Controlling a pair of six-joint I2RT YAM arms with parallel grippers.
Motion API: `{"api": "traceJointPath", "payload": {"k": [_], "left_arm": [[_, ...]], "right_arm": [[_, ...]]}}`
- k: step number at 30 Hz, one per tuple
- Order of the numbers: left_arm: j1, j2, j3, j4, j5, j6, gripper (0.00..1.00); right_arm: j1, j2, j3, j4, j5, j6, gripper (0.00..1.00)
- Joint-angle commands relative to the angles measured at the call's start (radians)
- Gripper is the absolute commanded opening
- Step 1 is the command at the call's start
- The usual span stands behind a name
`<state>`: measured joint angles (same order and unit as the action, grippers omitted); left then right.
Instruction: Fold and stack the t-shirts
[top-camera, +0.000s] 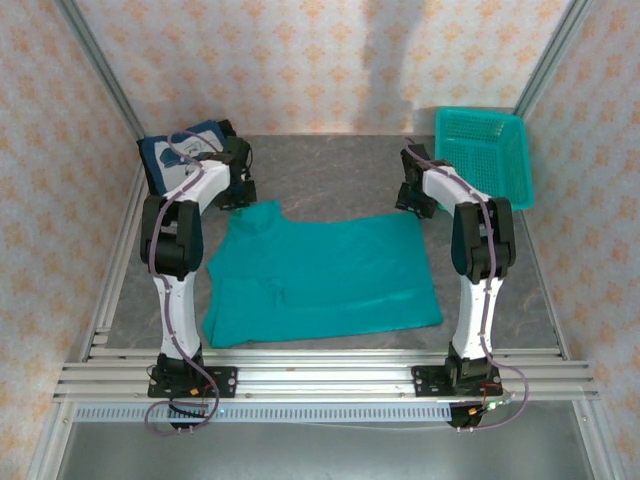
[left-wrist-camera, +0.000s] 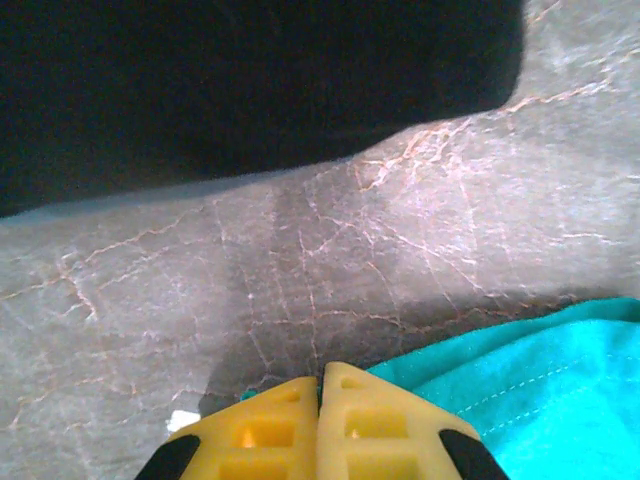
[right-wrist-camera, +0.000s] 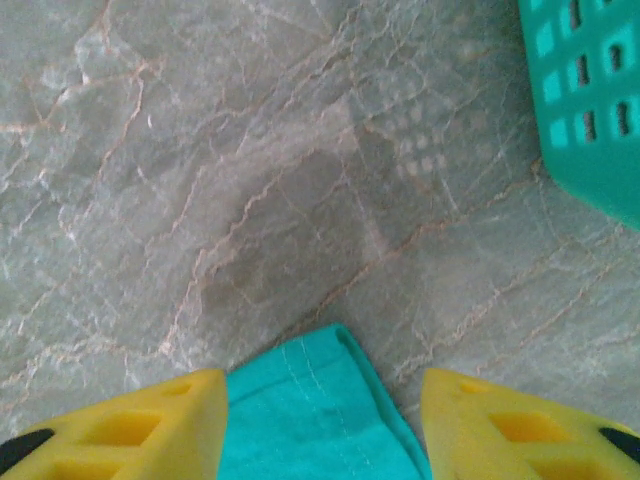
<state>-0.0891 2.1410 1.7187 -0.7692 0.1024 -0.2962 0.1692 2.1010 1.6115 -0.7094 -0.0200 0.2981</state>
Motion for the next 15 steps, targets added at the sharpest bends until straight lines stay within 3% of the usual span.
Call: {"api": "traceJointPath", "payload": {"k": [1,15], "left_arm": [[0.009,-0.060,-0.025,-0.022,0.010,0.010,0.00],[0.009,-0.117,-0.027,-0.056,-0.016,0.016,0.00]], "right_arm": [[-0.005,0.066,0.013,-0.039,0.010,-0.011,0.50],[-0.005,0.120,0.017,-0.100,-0.005,0.015,0.44]]}}
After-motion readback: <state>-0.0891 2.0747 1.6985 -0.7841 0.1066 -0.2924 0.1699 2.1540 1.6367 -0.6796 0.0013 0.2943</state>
